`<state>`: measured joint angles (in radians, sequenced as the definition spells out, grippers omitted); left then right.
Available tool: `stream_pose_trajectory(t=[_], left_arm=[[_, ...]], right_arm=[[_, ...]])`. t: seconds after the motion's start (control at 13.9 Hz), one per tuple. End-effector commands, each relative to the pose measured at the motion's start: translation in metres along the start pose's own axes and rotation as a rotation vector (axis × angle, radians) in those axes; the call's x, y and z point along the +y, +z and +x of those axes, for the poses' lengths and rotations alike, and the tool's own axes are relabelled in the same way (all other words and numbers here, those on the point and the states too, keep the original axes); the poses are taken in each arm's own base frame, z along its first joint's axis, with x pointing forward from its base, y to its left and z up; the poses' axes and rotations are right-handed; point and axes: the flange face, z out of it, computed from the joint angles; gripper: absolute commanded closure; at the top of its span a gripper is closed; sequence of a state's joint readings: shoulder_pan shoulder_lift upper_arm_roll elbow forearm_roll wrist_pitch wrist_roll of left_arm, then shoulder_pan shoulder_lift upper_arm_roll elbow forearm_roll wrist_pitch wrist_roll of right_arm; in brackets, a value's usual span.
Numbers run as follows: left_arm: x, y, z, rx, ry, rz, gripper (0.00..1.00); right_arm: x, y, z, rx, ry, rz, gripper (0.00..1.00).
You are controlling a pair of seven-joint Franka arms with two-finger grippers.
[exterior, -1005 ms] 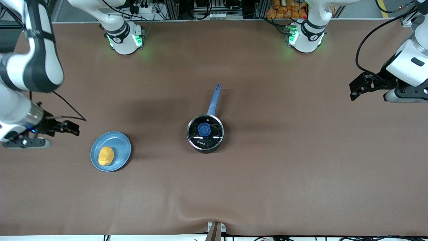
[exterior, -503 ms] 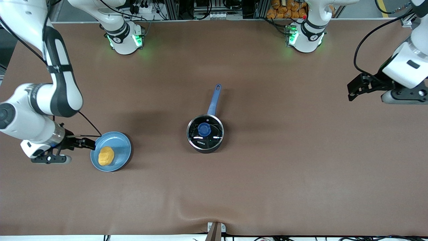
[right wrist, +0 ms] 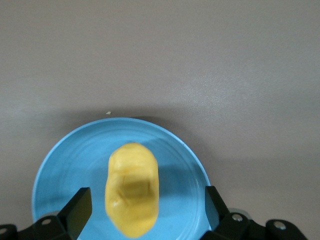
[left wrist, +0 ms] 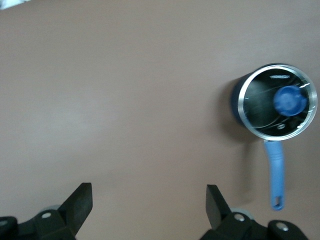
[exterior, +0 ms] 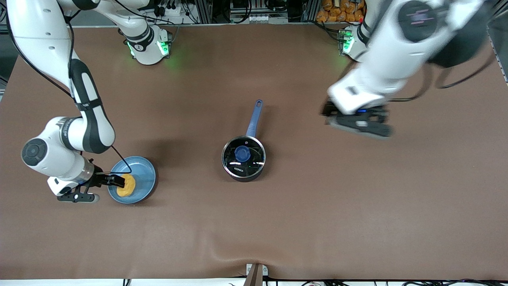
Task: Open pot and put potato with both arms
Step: 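Grasp the potato with the right gripper while the left gripper grasps the lid knob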
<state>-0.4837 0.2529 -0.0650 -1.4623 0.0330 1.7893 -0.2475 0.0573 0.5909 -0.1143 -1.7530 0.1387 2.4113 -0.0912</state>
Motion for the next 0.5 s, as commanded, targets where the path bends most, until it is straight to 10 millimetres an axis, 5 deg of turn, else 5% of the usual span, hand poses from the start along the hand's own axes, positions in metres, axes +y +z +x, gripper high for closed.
stream_pose_trajectory(t=[0.0, 0.29, 0.43], left_arm=[[0.063, 0.038, 0.007, 0.021, -0.062, -0.016, 0.00], [0.159, 0.108, 0.002, 0.075, -0.224, -0.050, 0.00], [0.187, 0.139, -0.001, 0.094, -0.290, -0.066, 0.00]], right_arm=[[0.002, 0.015, 0.000, 0.017, 0.014, 0.024, 0.00], [-0.001, 0.040, -0.011, 0.057, 0.027, 0.022, 0.00], [-0.002, 0.042, -0.011, 0.059, 0.021, 0.022, 0.00]])
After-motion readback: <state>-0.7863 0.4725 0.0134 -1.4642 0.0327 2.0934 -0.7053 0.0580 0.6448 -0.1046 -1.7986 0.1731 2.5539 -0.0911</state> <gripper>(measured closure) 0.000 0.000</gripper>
